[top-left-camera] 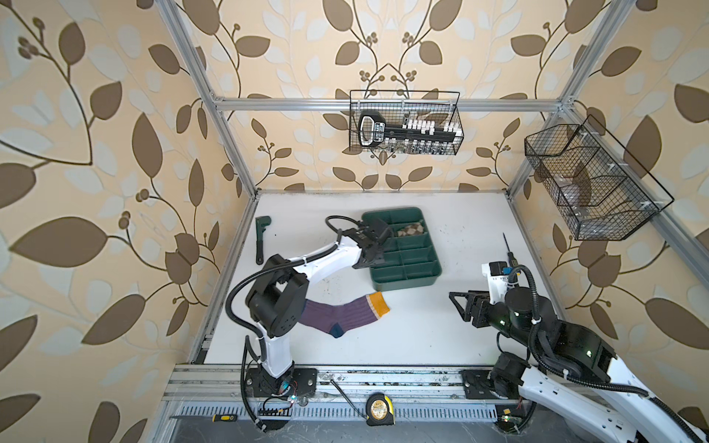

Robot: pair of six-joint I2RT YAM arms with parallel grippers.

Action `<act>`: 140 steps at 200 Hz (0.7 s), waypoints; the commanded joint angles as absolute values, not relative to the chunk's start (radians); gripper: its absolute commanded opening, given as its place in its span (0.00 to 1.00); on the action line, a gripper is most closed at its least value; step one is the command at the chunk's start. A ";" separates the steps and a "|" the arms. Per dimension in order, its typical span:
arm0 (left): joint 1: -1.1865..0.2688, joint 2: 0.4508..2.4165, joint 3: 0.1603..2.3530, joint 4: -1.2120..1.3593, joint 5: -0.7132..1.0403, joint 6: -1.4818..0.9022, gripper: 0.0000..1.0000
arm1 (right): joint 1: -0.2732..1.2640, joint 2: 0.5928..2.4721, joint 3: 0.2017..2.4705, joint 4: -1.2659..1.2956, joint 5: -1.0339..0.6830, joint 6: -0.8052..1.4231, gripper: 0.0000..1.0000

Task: Roll the socks
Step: 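Push the green tray farther from the robot with the left gripper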

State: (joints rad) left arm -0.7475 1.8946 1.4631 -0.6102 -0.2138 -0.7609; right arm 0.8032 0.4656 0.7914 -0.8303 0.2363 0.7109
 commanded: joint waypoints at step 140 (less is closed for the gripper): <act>-1.078 1.827 1.596 -0.720 -0.361 -0.959 0.33 | 0.804 0.403 0.964 -1.021 0.269 0.674 0.78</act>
